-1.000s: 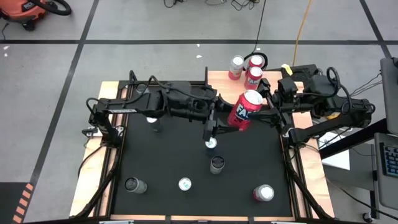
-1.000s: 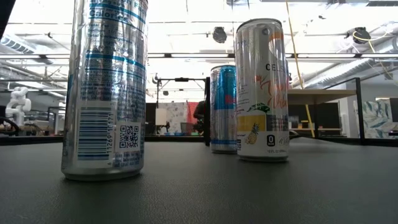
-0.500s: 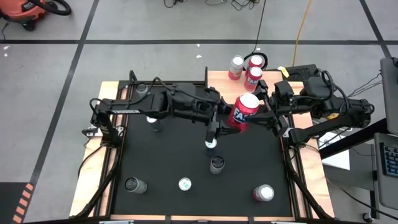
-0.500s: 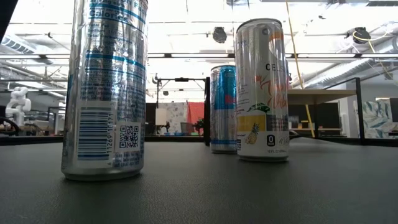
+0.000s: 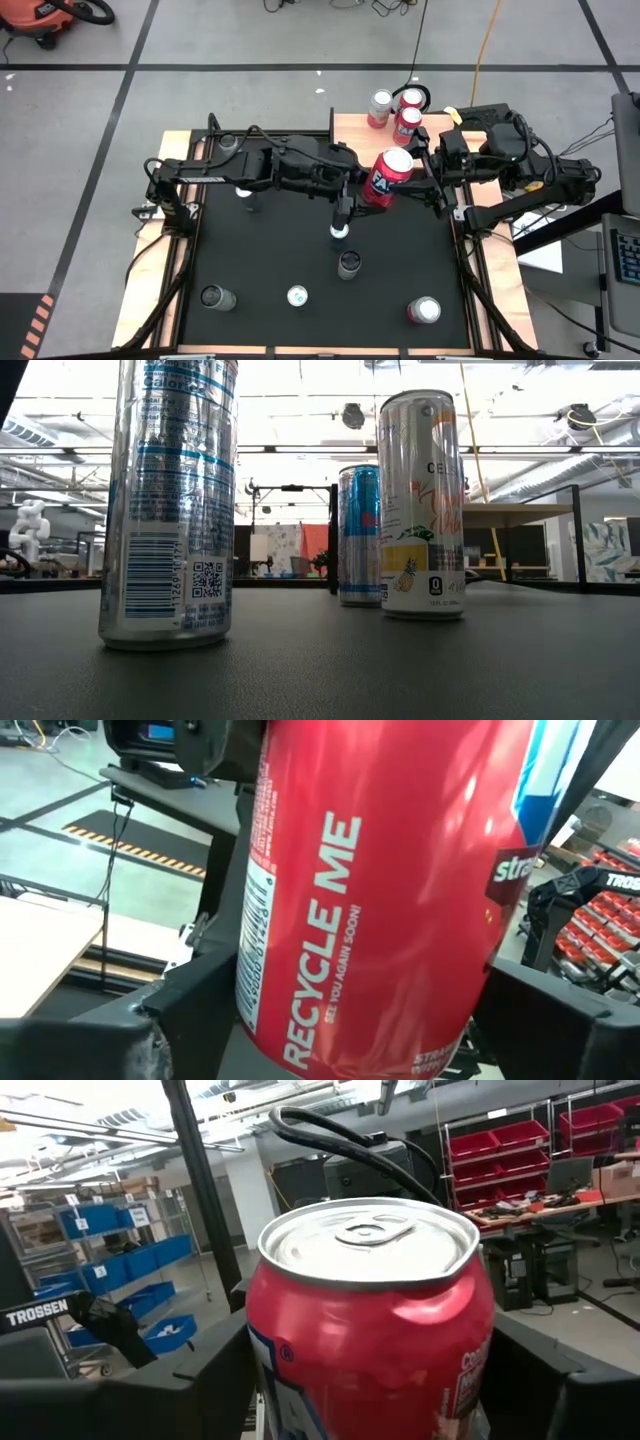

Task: Place canned beverage on shelf
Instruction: Put the red soda can on the shelf aligned with the other red soda cans

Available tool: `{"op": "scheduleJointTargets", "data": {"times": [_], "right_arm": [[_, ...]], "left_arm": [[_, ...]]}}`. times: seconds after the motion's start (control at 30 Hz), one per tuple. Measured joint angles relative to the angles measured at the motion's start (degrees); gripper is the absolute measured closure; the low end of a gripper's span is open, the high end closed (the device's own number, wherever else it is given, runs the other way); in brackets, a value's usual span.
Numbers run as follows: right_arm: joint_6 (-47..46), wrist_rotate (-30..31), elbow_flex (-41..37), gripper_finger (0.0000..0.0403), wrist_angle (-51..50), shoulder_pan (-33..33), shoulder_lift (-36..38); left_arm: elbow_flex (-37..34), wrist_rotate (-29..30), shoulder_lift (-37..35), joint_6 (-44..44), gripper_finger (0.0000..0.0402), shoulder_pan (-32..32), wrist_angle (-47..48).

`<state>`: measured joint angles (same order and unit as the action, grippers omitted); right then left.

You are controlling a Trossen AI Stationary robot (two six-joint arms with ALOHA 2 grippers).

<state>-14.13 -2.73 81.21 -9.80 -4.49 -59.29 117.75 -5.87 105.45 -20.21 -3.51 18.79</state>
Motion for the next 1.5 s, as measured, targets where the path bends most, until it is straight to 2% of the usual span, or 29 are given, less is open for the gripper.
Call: {"op": "scheduleJointTargets", "data": {"times": [0.23,0.57,0.8,0.97,1.13,1.23,1.5], "right_arm": [[-0.3,0.0,0.0,0.0124,0.0,0.0,0.0],[-3.1,0.5,0.0,0.0095,-0.3,0.0,0.0],[-3.2,8.9,0.1,0.0061,-2.9,-0.5,1.1],[-3.2,11.8,0.1,0.0053,-2.9,-1.1,1.9],[-2.4,21.5,0.1,0.0053,-1.6,-2.5,2.3],[-1.0,24.9,0.3,0.0053,-1.3,-3.4,2.3],[1.0,28.3,3.1,0.0030,-2.4,-4.2,1.0]], "left_arm": [[0.0,0.2,0.0,1.2,0.0101,0.0,0.0],[0.0,1.1,0.0,1.2,0.0108,0.0,-0.2],[0.0,7.5,0.0,4.3,0.0109,0.1,-0.1],[0.0,11.6,0.0,7.7,0.0110,0.2,-0.9],[0.0,16.4,0.0,8.9,0.0110,1.3,-3.1],[0.0,18.0,-0.1,9.3,0.0110,1.9,-4.1],[0.0,16.2,0.1,10.6,0.0110,3.3,-6.1]]}}
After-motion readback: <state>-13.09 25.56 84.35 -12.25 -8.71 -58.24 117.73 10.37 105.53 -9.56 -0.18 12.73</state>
